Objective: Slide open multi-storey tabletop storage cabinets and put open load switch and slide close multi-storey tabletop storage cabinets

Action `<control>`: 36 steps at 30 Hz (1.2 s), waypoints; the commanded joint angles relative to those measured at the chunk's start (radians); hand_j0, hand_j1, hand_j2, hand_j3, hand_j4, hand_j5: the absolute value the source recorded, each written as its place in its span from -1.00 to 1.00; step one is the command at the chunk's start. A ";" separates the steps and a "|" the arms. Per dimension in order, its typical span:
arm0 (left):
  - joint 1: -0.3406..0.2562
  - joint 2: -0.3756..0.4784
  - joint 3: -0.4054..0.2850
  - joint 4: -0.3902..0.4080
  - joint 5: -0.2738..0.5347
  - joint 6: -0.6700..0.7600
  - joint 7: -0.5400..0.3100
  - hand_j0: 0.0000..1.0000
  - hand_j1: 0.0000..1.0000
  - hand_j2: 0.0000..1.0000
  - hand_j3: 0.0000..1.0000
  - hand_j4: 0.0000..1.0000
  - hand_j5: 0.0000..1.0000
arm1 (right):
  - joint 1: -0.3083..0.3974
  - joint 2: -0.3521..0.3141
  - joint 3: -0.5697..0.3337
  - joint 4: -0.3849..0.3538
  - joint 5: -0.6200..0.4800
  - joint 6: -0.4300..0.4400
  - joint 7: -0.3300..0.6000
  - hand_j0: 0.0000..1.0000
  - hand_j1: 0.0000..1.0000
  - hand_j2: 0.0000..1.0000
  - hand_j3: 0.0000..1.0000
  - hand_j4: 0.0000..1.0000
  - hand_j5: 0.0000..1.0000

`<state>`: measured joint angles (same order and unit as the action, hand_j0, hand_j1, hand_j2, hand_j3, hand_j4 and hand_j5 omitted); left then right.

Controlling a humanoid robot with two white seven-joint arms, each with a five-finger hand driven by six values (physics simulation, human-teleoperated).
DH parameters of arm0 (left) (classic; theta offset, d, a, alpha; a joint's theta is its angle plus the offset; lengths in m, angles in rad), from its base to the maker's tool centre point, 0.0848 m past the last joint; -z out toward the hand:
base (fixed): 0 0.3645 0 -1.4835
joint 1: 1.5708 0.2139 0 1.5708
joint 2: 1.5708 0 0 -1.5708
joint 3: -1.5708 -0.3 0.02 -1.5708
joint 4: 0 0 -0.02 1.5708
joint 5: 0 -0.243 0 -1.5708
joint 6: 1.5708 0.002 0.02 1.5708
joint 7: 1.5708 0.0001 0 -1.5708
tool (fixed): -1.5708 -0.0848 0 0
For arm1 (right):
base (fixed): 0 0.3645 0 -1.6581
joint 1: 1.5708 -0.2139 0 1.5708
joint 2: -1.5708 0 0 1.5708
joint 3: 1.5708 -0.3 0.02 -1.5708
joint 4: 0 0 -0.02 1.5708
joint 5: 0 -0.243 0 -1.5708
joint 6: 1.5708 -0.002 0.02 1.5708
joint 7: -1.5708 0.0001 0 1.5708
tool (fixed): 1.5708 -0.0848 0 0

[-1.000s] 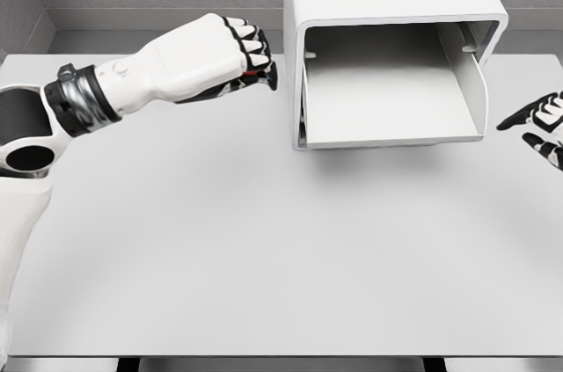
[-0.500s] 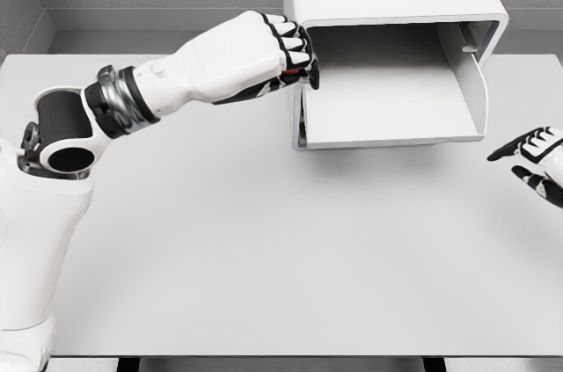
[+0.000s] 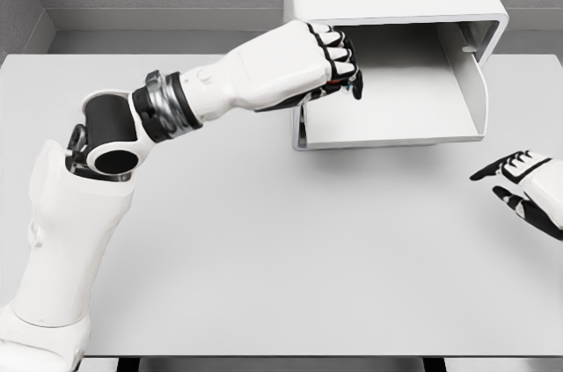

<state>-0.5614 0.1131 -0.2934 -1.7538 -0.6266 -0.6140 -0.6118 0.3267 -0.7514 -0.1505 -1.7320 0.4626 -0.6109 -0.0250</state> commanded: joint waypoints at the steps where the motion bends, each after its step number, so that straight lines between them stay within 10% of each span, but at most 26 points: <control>1: 0.000 -0.027 -0.009 0.011 -0.021 0.003 0.001 -0.08 -0.08 -0.08 -0.08 -0.08 -0.08 | 0.000 0.010 0.002 -0.001 -0.005 0.000 0.008 0.14 0.14 0.14 0.14 0.14 0.14; 36: -0.020 -0.113 -0.101 0.123 -0.137 0.003 0.001 0.00 0.00 0.00 0.00 0.00 0.00 | -0.035 0.061 0.066 -0.014 -0.005 0.000 0.040 0.14 0.14 0.14 0.14 0.14 0.14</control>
<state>-0.5814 0.0001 -0.3897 -1.6330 -0.7682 -0.6143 -0.6117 0.2915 -0.6900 -0.0868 -1.7448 0.4649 -0.6111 0.0158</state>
